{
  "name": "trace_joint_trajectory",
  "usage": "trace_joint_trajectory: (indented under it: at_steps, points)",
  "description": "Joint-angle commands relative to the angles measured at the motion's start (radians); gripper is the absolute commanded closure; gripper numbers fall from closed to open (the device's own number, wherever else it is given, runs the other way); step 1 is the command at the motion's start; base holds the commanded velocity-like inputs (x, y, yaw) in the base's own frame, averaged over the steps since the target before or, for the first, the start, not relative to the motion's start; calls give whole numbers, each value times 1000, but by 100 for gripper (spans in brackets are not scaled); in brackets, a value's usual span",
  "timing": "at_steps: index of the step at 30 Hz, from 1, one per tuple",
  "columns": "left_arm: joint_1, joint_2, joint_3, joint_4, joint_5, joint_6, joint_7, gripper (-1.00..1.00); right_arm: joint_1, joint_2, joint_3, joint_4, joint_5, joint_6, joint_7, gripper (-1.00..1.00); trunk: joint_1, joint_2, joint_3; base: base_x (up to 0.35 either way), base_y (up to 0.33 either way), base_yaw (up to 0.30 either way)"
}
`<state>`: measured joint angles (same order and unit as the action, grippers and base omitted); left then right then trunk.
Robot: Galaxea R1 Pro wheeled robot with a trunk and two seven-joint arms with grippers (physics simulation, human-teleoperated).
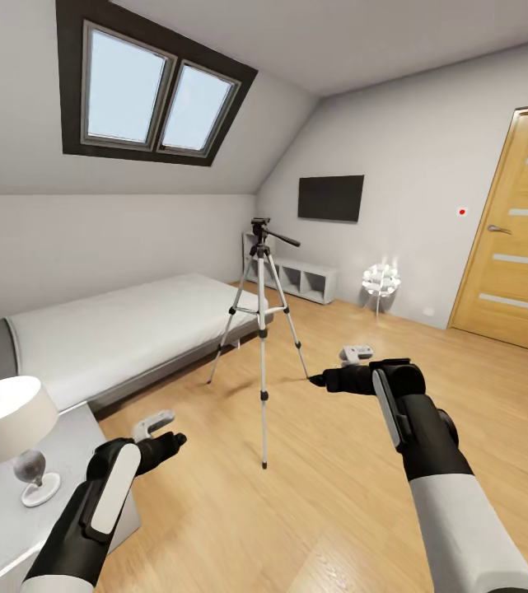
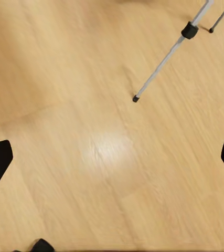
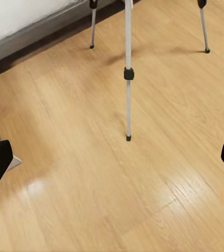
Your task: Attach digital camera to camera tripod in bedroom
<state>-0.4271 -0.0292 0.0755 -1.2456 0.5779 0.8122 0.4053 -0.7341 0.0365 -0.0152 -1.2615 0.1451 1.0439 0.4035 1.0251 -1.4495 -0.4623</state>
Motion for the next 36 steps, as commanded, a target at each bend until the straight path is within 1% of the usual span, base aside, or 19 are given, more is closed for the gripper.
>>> trace_joint_trajectory:
  at_steps: [1, 2, 5, 9, 20, 29, 36]
  points:
    - [-1, -3, -6, -1, 9, 3, 8, -100, -1, 1, -2, -1, 10, 3, 9, -100, 0, -1, -1, 0, 0, 0]
    - [-1, -6, -16, -1, 8, 3, 9, -100, -1, 1, -2, -2, 9, 3, 9, -100, 0, -1, -1, 0, 26, 0]
    - [-1, -10, -27, -1, 7, 3, 9, -100, -1, 0, -3, -3, 10, 3, 9, -100, 0, -1, -1, 0, 105, 0]
    - [-1, -11, -32, -2, 8, 3, 9, -100, -1, 0, -2, -3, 8, 3, 8, -100, 0, -1, -1, 0, 165, 0]
    - [-1, -10, -34, -2, 15, 5, 10, -100, -1, 0, -3, 3, 5, 3, 8, -100, 0, -1, -1, 0, 31, 0]
    - [-1, -11, -36, -3, 10, 6, 10, -100, -1, 0, -5, 7, 1, 3, 9, -100, 0, -1, -1, 0, 33, 0]
    - [-1, -11, -36, -3, 11, 5, 10, -100, -1, 0, -7, 40, 3, 3, 9, -100, 0, -1, -1, 0, 31, 0]
